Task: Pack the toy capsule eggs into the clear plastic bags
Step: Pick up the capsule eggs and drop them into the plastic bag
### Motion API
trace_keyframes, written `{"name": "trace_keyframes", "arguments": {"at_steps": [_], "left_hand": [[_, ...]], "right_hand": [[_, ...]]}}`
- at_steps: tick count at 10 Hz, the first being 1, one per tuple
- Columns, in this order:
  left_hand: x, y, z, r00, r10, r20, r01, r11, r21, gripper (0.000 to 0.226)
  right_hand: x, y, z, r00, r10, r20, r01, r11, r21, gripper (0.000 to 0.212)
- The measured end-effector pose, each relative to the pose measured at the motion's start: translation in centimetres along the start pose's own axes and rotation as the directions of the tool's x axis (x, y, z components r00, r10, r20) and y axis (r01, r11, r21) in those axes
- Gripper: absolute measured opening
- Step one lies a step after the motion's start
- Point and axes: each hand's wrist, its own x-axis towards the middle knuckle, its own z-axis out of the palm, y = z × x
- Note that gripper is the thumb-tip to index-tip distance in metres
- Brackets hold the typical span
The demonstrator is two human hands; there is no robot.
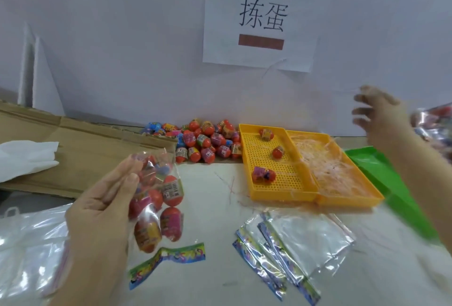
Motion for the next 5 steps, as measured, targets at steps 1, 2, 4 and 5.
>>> {"name": "trace_keyframes", "arguments": {"at_steps": [1, 2, 4, 5], "left_hand": [[0.0, 0.3, 0.1, 0.999, -0.04, 0.037, 0.043, 0.994, -0.097, 0.028], [0.0, 0.3, 0.3, 0.998, -0.057, -0.012, 0.056, 0.996, -0.073, 0.027], [-0.3, 0.5, 0.6, 0.998, -0.057, -0.016, 0.056, 0.998, -0.036, 0.028], [-0.3, 0.6, 0.8, 0.998, -0.053, -0.029, 0.052, 0.998, -0.047, 0.027]], "right_hand": [[-1.0, 1.8, -1.5, 0.605, 0.686, 0.404, -0.069, 0.551, -0.831, 0.034], [-1.2, -0.5, -3.4, 0.364, 0.285, 0.887, -0.261, 0.945, -0.197, 0.052], [-2.1, -0.8, -3.3, 0.564, 0.165, 0.809, -0.05, 0.985, -0.166, 0.054], [-4.0, -1.6, -1.8, 0.623, -0.096, 0.776, -0.414, 0.802, 0.431, 0.095]]}}
